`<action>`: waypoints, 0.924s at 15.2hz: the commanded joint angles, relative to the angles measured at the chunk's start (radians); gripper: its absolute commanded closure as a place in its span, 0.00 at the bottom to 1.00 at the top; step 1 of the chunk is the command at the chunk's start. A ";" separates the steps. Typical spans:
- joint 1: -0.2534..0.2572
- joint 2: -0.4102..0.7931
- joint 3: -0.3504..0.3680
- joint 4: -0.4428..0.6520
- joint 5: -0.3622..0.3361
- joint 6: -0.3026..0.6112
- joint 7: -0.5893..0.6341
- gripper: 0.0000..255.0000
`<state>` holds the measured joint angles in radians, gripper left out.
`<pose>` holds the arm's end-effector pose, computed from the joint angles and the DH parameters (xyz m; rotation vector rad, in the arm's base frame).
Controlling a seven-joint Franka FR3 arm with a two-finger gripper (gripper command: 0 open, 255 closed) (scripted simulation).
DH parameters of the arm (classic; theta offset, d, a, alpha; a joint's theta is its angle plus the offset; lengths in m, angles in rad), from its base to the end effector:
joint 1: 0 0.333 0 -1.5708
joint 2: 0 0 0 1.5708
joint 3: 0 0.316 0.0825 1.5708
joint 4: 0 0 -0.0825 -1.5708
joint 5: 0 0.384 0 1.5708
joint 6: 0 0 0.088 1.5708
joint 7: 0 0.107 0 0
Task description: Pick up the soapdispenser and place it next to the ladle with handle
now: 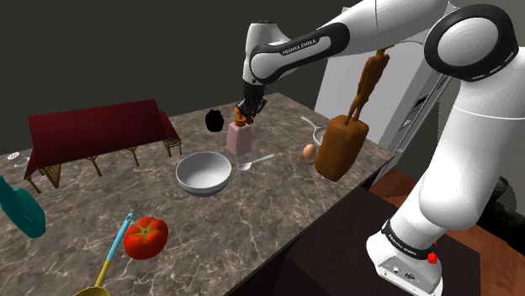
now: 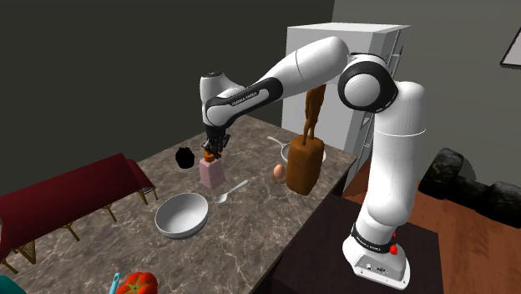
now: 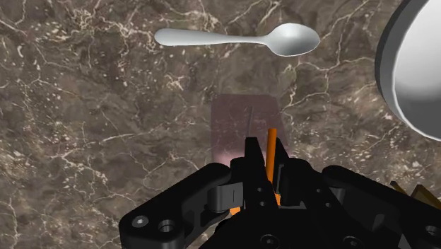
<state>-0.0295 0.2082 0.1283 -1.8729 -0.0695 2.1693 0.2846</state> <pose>0.6160 0.0546 0.4117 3.1139 -0.2389 0.1482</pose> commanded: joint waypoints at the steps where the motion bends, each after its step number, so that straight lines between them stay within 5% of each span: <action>1: 0.000 0.000 0.000 0.000 0.000 0.000 0.000 1.00; 14: -0.001 -0.041 0.002 0.095 0.010 -0.136 -0.010 1.00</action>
<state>-0.0309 0.1704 0.1301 -1.7905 -0.0599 2.0497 0.2749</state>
